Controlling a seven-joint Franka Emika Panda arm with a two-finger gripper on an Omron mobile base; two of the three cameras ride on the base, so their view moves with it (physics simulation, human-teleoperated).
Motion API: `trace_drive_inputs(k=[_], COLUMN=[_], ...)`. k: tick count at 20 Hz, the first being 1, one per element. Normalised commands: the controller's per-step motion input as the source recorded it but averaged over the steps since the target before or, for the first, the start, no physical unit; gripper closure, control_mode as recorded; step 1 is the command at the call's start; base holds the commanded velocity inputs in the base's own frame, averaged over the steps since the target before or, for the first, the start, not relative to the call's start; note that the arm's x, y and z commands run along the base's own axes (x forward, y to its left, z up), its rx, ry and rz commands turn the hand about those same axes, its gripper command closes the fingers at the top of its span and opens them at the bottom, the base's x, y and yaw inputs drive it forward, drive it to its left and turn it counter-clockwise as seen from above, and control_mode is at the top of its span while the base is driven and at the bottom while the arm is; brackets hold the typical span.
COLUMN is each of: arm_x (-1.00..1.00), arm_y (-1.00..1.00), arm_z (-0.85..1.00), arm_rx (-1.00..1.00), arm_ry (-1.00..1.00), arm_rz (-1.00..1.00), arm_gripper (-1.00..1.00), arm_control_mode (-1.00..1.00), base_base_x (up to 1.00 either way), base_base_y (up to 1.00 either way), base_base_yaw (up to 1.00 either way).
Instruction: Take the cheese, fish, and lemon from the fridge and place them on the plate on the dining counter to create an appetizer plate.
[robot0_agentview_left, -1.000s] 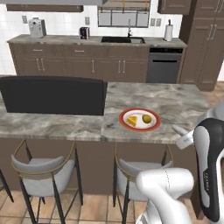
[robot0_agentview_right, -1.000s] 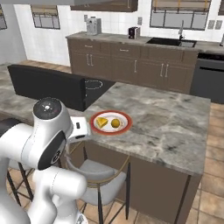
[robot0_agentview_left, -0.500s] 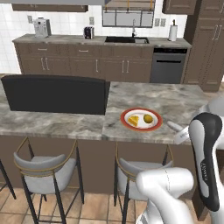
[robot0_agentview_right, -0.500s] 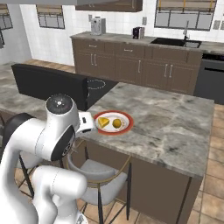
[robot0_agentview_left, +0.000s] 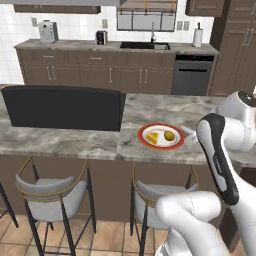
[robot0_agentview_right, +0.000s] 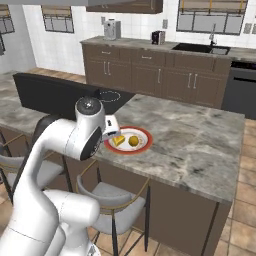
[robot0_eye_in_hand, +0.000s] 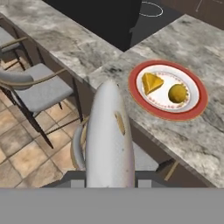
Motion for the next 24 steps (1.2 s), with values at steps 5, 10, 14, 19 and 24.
trace_drive_inputs(k=[5, 10, 14, 19, 24], arm_x=[0.64, 0.47, 0.36, 0.36, 0.40], arm_y=[-0.03, -0.08, -0.18, -0.11, 0.00], arm_z=[-0.16, -0.31, -0.37, -0.28, -0.20], arm_rx=[0.00, 0.00, 0.00, 0.00, 0.00], arm_ry=[0.03, 0.09, 0.09, 0.12, 0.14], arm_rz=[-0.05, -0.08, -0.07, -0.05, -0.03], arm_gripper=[1.00, 1.00, 1.00, 1.00, 1.00], arm_control_mode=[-1.00, -1.00, -1.00, -1.00, -1.00], base_base_x=[0.00, 0.00, 0.00, 0.00, 0.00], base_base_y=[0.00, 0.00, 0.00, 0.00, 0.00], base_base_yaw=[0.00, 0.00, 0.00, 0.00, 0.00])
